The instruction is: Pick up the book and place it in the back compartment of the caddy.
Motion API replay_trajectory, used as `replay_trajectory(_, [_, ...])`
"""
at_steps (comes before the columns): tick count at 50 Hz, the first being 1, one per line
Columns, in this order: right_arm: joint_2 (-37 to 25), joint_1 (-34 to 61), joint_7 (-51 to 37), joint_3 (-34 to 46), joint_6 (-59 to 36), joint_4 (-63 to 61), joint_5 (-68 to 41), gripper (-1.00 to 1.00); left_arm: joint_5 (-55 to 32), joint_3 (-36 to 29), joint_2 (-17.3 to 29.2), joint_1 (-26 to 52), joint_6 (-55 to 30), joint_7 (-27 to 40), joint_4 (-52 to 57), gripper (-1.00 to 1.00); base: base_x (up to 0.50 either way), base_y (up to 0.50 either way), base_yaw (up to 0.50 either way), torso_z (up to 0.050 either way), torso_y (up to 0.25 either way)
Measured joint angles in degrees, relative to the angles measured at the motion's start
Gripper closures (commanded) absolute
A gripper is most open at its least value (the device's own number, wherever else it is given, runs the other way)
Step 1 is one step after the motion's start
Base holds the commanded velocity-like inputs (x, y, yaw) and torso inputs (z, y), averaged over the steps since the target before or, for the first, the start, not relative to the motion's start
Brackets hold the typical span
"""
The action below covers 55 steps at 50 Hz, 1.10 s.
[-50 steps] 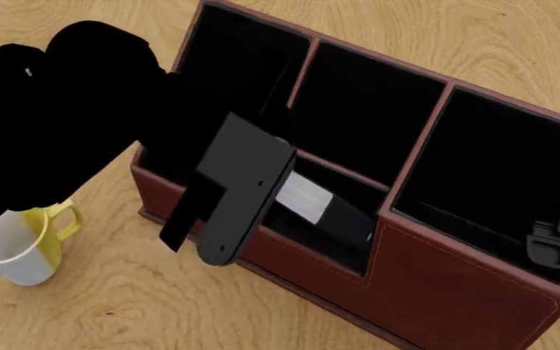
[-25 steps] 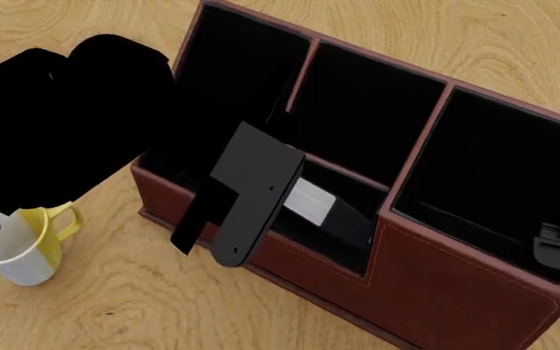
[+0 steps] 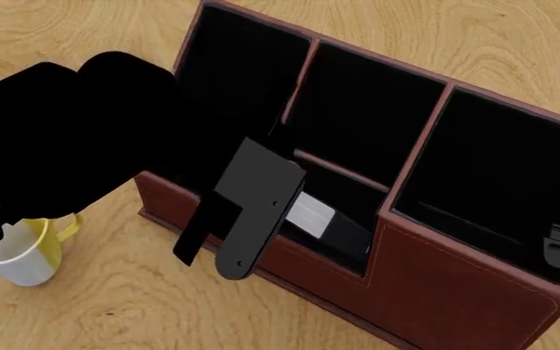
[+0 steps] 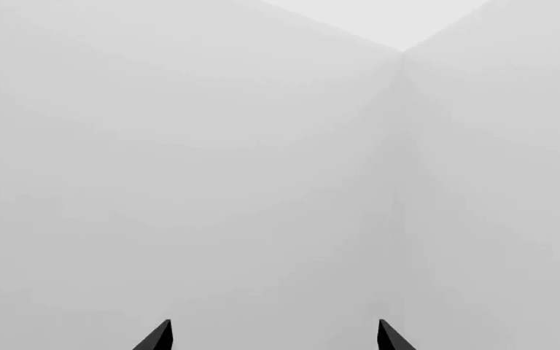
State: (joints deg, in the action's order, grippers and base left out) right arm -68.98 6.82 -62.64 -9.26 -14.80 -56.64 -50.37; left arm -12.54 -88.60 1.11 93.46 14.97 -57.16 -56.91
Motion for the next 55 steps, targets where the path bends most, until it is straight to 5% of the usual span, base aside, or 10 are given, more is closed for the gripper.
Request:
replay_trajectory(21, [-0.2, -1.8, -0.1, -1.6, 0.3, -0.1, 0.0, -1.0, 0.3, -0.4, 0.0, -0.4, -0.1, 0.7, 0.2, 1.0, 0.0, 0.0, 0.0, 0.0, -0.001])
replay_trajectory(22, [-0.2, -1.9, -0.1, -1.7, 0.3, -0.1, 0.0, -1.0, 0.3, -0.5, 0.0, -0.4, -0.2, 0.8, 0.3, -1.0, 0.0, 0.0, -0.01, 0.0, 0.0])
replay_trajectory(55, [-0.4, -3.0, -0.2, -2.6, 0.6, -0.3, -0.1, -1.0, -3.3, -0.1, -1.1, -0.9, -2.3, 2.1, 3.1, -1.0, 0.0, 0.0, 0.0, 0.0, 0.0])
